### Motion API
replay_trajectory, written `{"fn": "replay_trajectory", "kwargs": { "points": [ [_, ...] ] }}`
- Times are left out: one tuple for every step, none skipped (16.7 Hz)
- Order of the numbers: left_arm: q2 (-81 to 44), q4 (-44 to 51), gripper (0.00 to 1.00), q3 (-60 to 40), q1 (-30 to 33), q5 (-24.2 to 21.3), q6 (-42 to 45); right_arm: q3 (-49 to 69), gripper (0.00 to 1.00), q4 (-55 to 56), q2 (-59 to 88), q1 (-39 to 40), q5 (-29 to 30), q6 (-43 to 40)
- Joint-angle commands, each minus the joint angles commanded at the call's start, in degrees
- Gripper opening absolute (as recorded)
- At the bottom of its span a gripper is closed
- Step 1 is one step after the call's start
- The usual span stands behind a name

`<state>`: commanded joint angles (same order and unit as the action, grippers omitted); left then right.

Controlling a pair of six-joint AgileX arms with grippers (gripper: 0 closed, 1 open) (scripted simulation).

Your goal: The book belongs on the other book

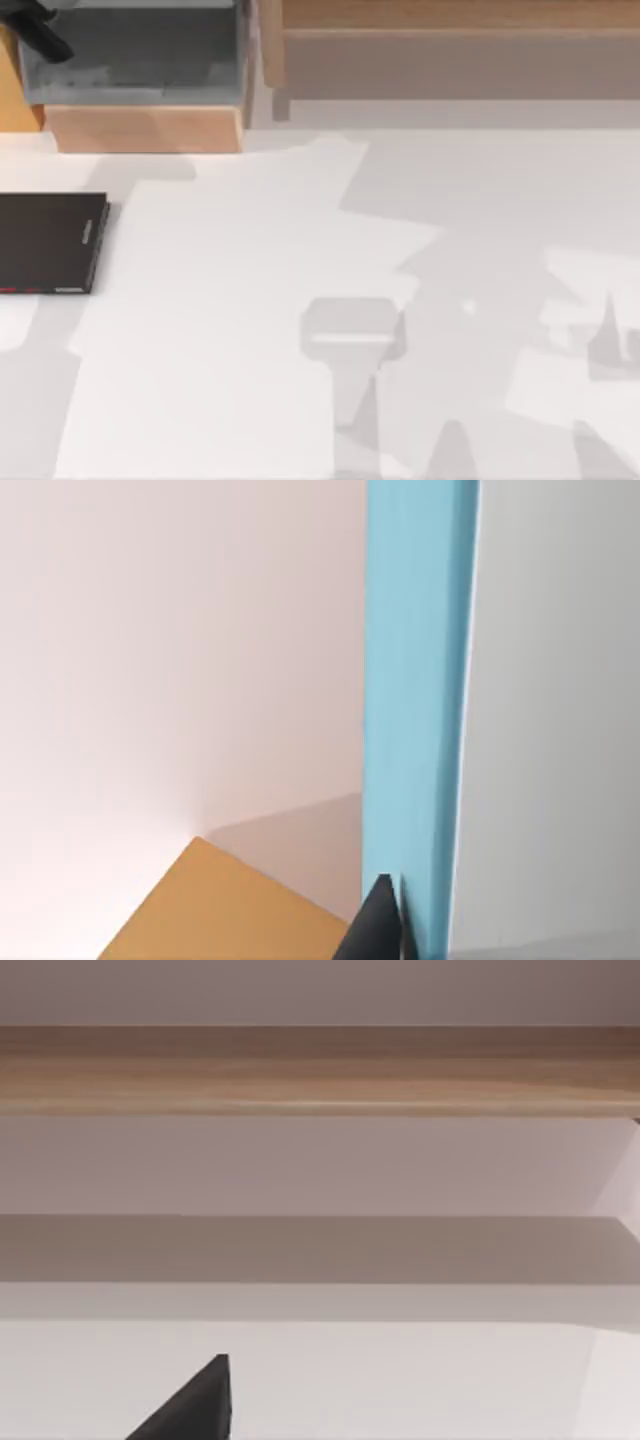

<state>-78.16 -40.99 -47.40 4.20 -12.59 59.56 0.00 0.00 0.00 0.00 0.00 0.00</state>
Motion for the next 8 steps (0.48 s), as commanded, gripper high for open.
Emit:
{"fn": "replay_trajectory", "kwargs": {
  "points": [
    [1.0,0.2,0.00,3.1,-2.2,-0.8,5.5,0.0,1.00,0.0,0.0,0.0,0.0,0.0],
    [1.3,0.5,0.00,6.2,-4.4,-1.3,10.8,0.0,1.00,0.0,0.0,0.0,0.0,0.0],
    [1.0,1.1,0.00,9.2,-6.7,-1.6,15.8,0.0,1.00,0.0,0.0,0.0,0.0,0.0],
    [0.2,1.8,0.00,12.1,-8.9,-1.8,20.4,0.0,1.00,0.0,0.0,0.0,0.0,0.0],
    [-1.0,2.5,0.00,14.7,-10.9,-1.8,24.6,0.0,1.00,0.0,0.0,0.0,0.0,0.0],
    [-2.6,3.4,0.00,17.0,-12.6,-1.8,28.3,0.0,1.00,0.0,0.0,0.0,0.0,0.0],
    [-4.2,4.2,0.00,19.0,-14.1,-1.7,31.6,0.0,1.00,0.0,0.0,0.0,0.0,0.0],
    [-5.8,5.1,0.00,20.8,-15.3,-1.5,34.3,0.0,1.00,0.0,0.0,0.0,0.0,0.0]
  ]
}}
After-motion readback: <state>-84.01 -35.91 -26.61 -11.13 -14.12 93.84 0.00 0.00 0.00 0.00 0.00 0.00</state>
